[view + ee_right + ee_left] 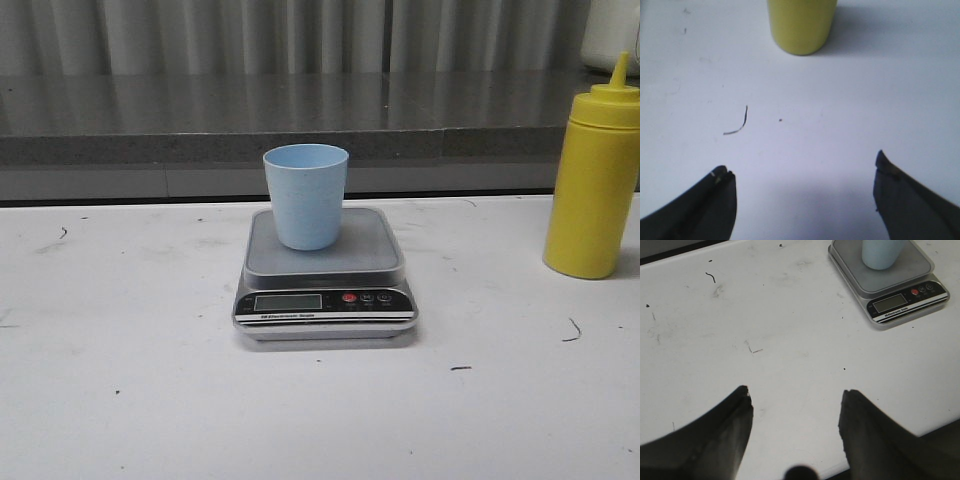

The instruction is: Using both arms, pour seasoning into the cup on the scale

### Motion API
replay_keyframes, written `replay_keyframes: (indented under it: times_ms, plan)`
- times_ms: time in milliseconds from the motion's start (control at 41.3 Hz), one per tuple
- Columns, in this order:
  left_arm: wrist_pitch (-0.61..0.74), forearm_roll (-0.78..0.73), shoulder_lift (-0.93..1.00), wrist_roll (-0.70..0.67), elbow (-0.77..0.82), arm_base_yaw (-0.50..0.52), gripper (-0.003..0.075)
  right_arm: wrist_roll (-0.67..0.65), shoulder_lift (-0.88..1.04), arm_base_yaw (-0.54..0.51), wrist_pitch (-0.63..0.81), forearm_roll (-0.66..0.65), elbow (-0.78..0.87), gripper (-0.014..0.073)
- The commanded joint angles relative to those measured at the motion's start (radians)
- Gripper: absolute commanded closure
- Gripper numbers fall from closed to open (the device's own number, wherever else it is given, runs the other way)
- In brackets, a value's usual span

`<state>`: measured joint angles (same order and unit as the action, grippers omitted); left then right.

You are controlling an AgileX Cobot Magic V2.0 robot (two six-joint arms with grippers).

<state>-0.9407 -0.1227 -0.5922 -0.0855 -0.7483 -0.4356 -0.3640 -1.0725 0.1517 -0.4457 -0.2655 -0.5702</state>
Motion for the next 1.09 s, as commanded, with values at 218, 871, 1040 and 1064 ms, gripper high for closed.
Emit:
replay_keyframes:
  times_ms: [218,871,1040,1064]
  plan:
    - [0.069,-0.005,-0.002,-0.005,-0.027,0.002,0.0333,0.003,0.329,0.107,-0.257,0.056,-0.051,0.0012]
    - [0.080,-0.005,-0.002,-0.005,-0.027,0.002,0.0333,0.205,0.604,0.151,-0.528,0.145,-0.139,0.0012]
    - [0.110,-0.005,-0.002,-0.005,-0.027,0.002,0.0333,0.205,0.622,0.151,-0.511,0.153,-0.139,0.0012]
    - [0.110,-0.005,-0.002,-0.005,-0.027,0.002,0.0333,0.205,0.622,0.151,-0.508,0.153,-0.139,0.0012]
